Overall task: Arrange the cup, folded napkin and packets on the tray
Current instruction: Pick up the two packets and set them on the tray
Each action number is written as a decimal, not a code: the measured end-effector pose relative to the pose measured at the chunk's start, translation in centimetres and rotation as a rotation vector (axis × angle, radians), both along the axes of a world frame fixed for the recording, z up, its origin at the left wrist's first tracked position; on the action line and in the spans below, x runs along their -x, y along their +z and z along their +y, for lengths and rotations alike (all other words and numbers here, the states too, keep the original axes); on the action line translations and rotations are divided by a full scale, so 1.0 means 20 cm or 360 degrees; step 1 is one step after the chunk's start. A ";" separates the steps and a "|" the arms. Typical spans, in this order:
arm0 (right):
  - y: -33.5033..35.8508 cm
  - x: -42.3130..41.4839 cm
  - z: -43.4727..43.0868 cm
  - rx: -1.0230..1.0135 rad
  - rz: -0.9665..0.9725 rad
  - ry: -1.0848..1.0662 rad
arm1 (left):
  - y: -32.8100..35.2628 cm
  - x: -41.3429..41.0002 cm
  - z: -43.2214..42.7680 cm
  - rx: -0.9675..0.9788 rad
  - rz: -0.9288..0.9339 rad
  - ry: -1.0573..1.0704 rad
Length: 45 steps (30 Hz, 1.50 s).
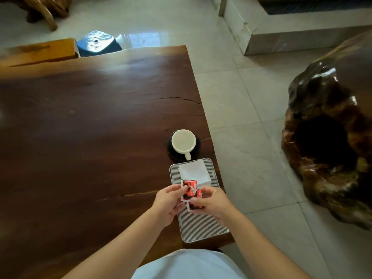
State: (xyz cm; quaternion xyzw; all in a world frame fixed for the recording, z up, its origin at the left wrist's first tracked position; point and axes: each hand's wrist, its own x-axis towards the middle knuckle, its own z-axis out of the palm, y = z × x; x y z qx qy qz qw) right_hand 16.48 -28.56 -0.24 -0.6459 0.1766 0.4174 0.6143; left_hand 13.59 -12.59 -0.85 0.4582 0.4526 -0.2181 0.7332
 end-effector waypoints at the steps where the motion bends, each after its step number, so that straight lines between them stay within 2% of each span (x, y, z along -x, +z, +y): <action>1: 0.00 -0.02 0.00 0.0081 -0.0006 0.0168 | 0.00 -0.02 0.00 -0.0034 -0.0031 -0.0014; 2: -0.01 -0.03 -0.01 0.0154 -0.0012 0.0299 | -0.01 -0.04 0.00 -0.0059 -0.0042 -0.0003; 4: -0.01 -0.06 -0.03 0.0172 0.0012 0.0276 | -0.03 -0.08 0.02 -0.0140 -0.0024 0.0029; 7: 0.01 -0.10 -0.07 -0.0203 0.0217 -0.0248 | -0.06 -0.12 0.06 -0.0368 -0.0031 -0.0107; 9: 0.04 -0.13 -0.09 -0.0440 0.0273 -0.0340 | -0.06 -0.12 0.06 -0.0487 -0.0048 -0.0279; 11: 0.03 -0.14 -0.09 -0.0331 0.0157 -0.0148 | -0.05 -0.12 0.03 -0.0360 -0.0088 -0.0365; 13: 0.02 -0.14 -0.05 -0.0030 0.0005 0.0037 | -0.02 -0.13 -0.02 -0.0057 -0.0111 -0.0371; 16: -0.03 -0.12 -0.03 0.0248 -0.0159 0.0066 | 0.00 -0.13 -0.09 0.0347 -0.0052 -0.0202; 18: -0.05 -0.10 -0.02 0.0376 -0.0280 0.0098 | 0.00 -0.12 -0.09 0.0430 -0.0013 -0.0184; 21: -0.07 -0.08 -0.03 0.0344 -0.0296 0.0173 | -0.03 -0.08 -0.07 0.0270 -0.0155 -0.0456; 24: -0.07 -0.06 -0.06 0.0092 -0.0119 0.0164 | -0.07 -0.06 -0.04 0.0098 -0.0109 -0.0498; 26: -0.07 -0.06 -0.10 0.0057 -0.0076 0.0156 | -0.10 -0.05 -0.03 -0.0065 -0.0042 -0.0507; 32: -0.14 -0.09 -0.21 0.0321 -0.0122 0.0071 | -0.21 -0.03 -0.07 -0.0490 0.0179 -0.0556; 35: -0.16 -0.12 -0.26 0.0469 -0.0192 0.0143 | -0.23 -0.01 -0.07 -0.0795 0.0166 -0.0752; 45: -0.21 -0.11 -0.29 0.0782 -0.0460 0.0621 | -0.28 0.03 -0.04 -0.0956 -0.0107 -0.1264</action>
